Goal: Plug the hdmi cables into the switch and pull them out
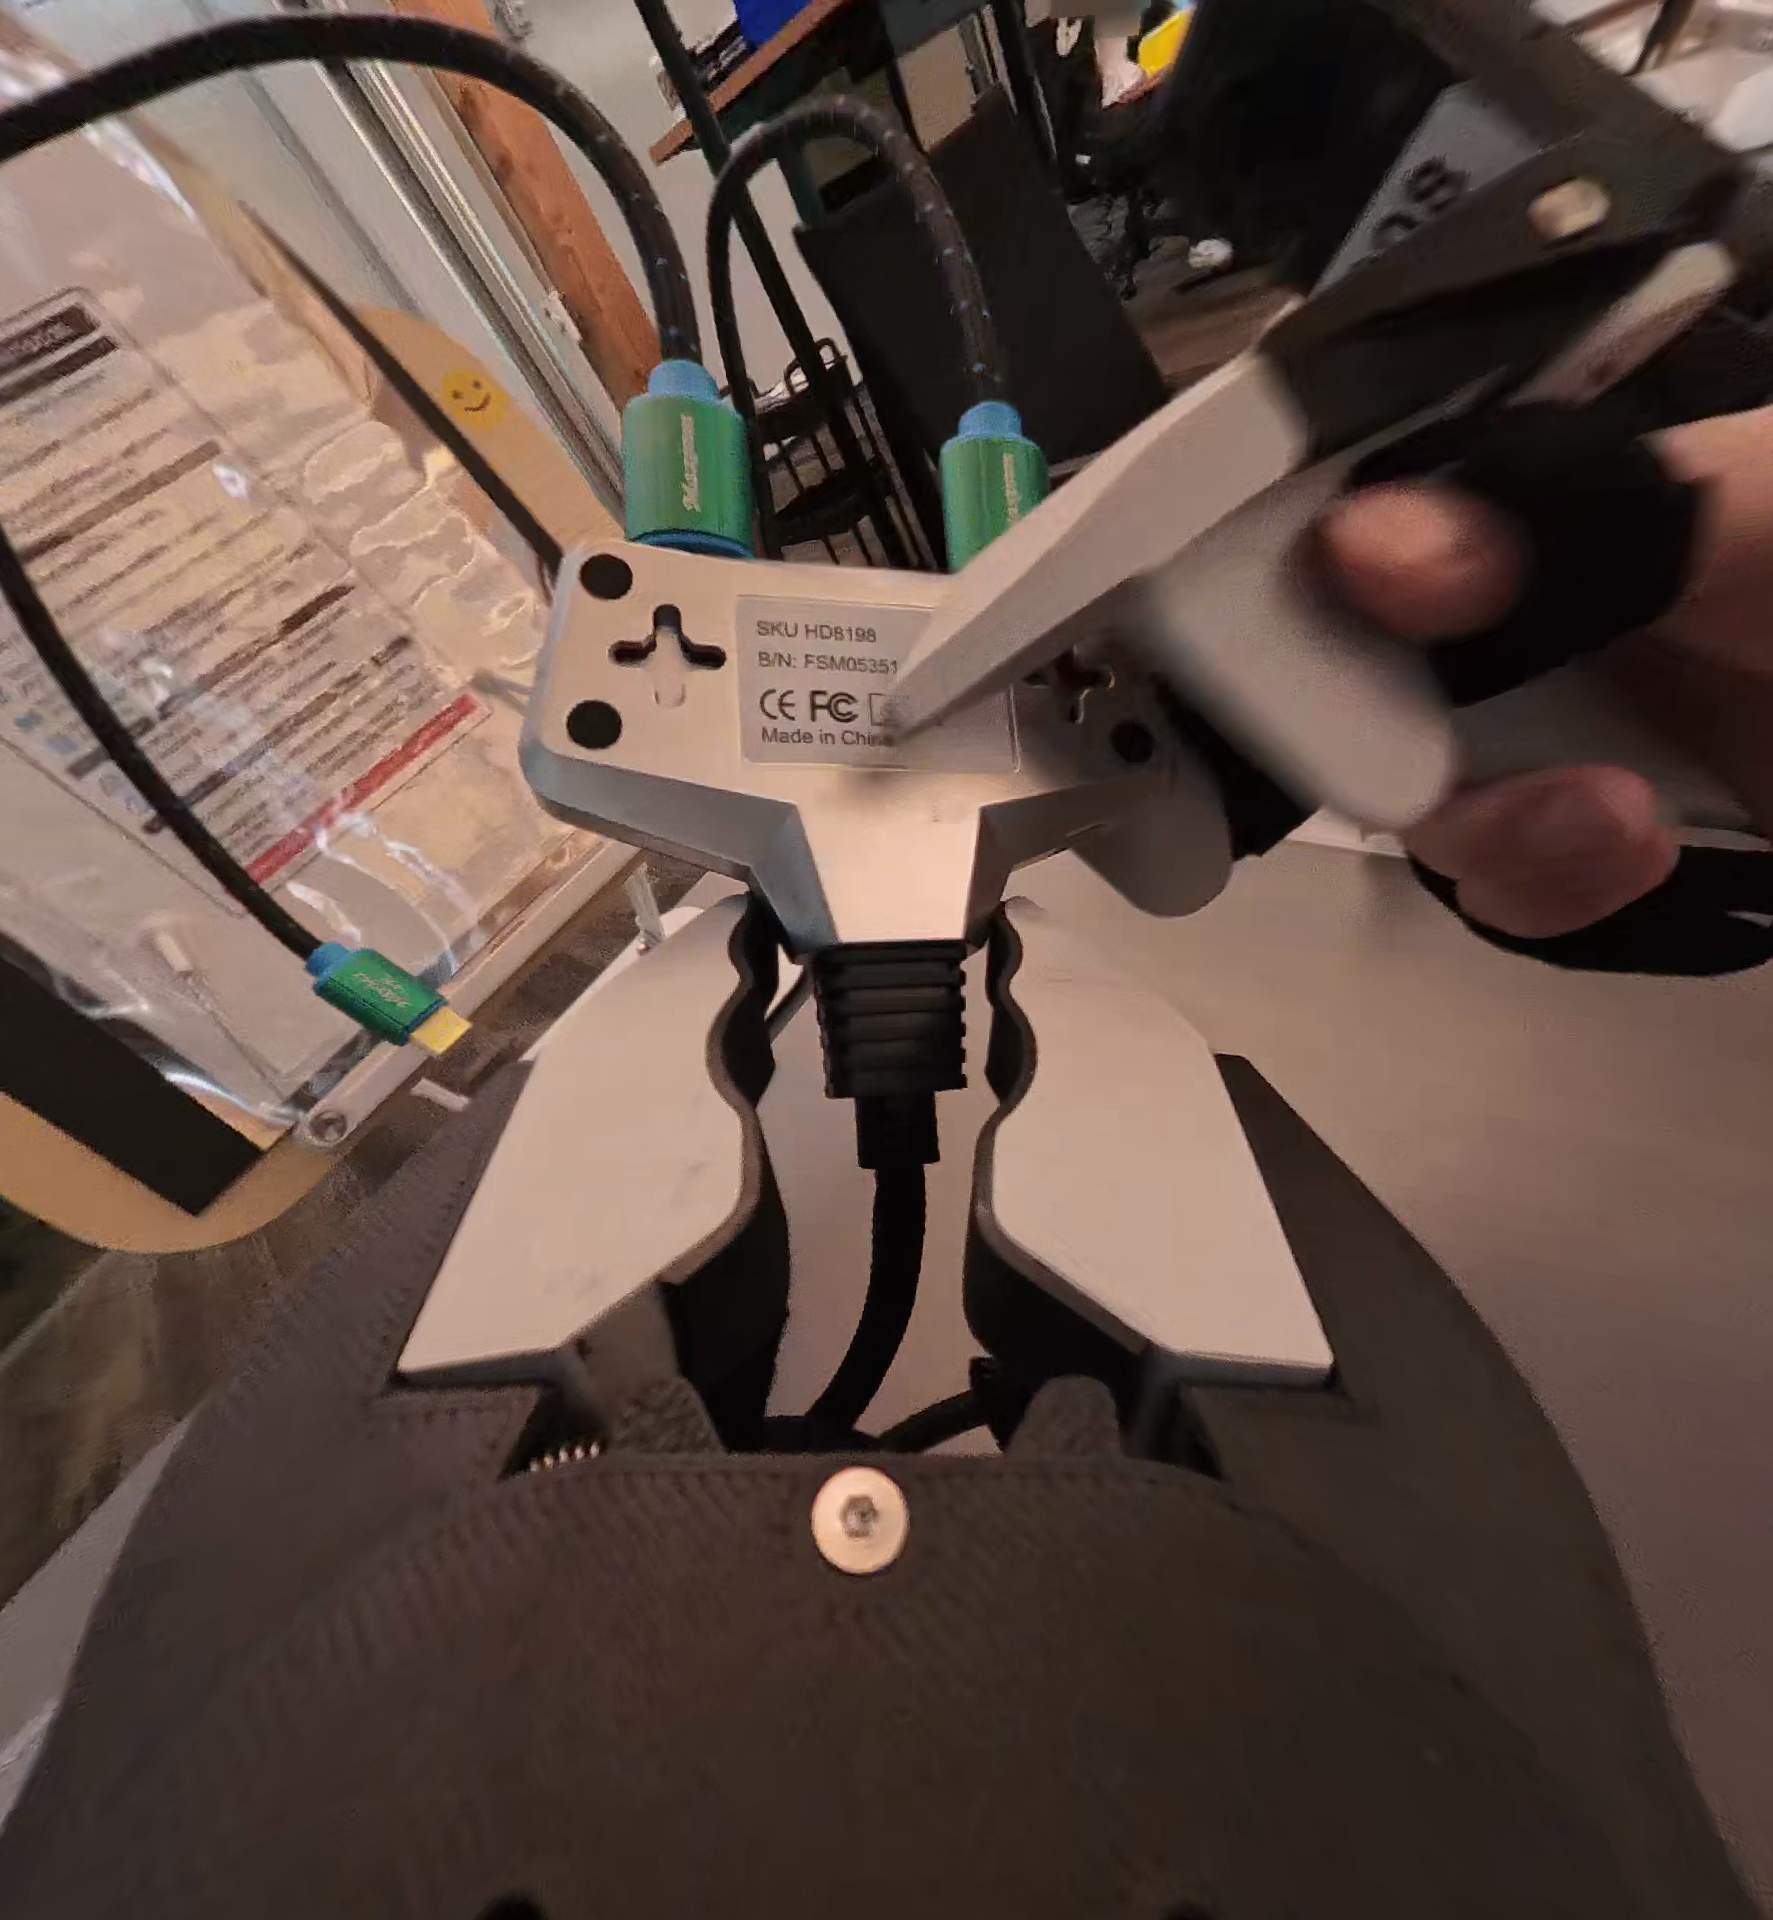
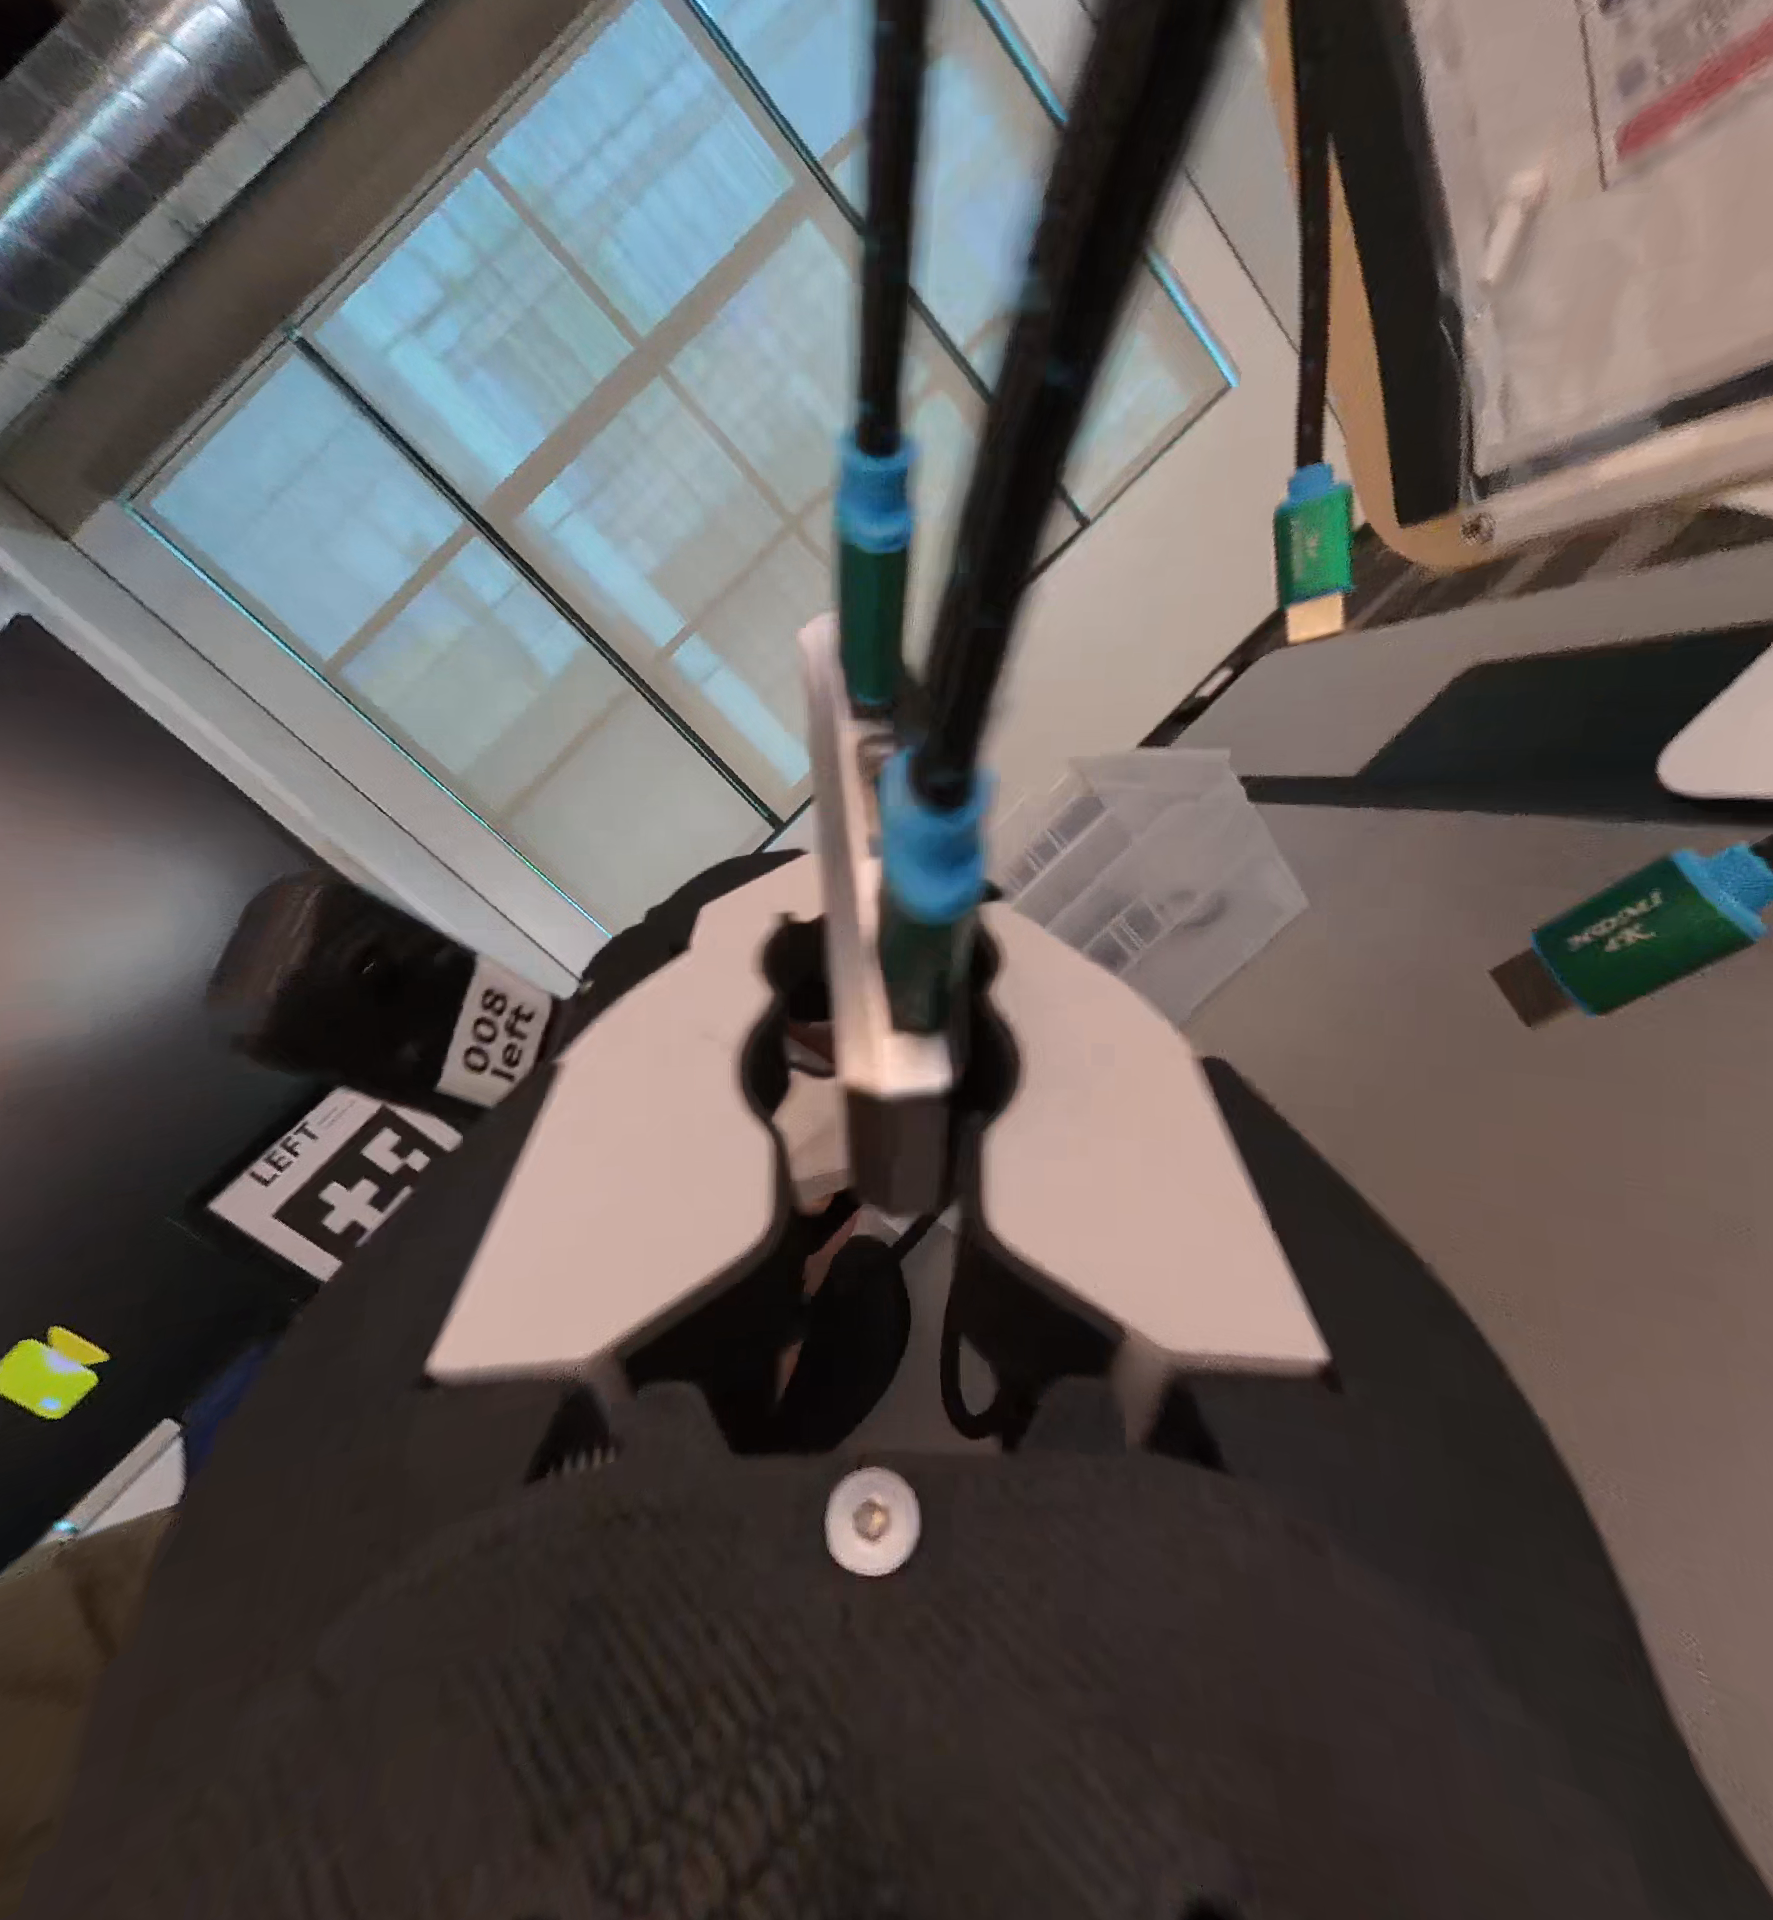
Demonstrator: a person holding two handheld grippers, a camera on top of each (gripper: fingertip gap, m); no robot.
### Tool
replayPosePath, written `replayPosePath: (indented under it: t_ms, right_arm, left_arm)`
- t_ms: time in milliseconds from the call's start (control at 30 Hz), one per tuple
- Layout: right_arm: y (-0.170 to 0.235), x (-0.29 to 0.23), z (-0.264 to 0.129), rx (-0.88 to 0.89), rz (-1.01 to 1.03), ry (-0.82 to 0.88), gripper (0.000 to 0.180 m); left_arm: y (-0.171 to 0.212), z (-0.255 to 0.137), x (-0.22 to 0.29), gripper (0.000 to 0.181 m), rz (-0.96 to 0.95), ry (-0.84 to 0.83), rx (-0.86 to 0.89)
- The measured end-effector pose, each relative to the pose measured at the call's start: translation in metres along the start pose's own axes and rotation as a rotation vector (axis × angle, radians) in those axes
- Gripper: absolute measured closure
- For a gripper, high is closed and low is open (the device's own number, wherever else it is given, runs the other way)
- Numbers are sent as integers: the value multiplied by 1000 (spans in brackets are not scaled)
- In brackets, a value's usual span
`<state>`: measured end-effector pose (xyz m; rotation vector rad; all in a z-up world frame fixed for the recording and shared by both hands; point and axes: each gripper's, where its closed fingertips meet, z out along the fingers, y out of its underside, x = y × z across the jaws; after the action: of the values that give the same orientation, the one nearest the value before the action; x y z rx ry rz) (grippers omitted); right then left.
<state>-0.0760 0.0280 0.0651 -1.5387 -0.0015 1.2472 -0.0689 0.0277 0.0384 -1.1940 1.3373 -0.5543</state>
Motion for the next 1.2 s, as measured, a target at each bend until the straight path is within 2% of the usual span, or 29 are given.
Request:
replayPosePath:
  t_ms: [33,133,267,300,533,633,733,967,1200]
  right_arm:
    - [2,1,0,-16,14,-31,157]
    - [6,2,-1,-59,122,-114,154]
    - [11,6,0,-95,139,-126,151]
    - [12,9,-1,-104,121,-118,157]
    - [11,8,-5,-149,-27,-78,158]
    - [2,5,-11,-138,-87,-60,158]
    - [-16,1,-23,-102,-187,-25,158]
    - [-72,-21,-70,-7,-535,142,157]
    - [-141,-55,-166,185,-815,330,156]
  left_arm:
    - [0,1,3,143,3,6,-4]
    - [3,3,6,143,-6,24,-15]
    - [8,6,12,143,-12,59,-24]
    - [8,7,13,143,7,53,-26]
    - [6,8,15,142,-1,31,-9]
    - [-8,-1,6,129,-21,-23,63]
    - [-30,-18,-6,126,-78,-25,148]
    - [-66,-61,-34,129,-255,25,300]
    - [-62,-59,-34,132,-261,47,280]
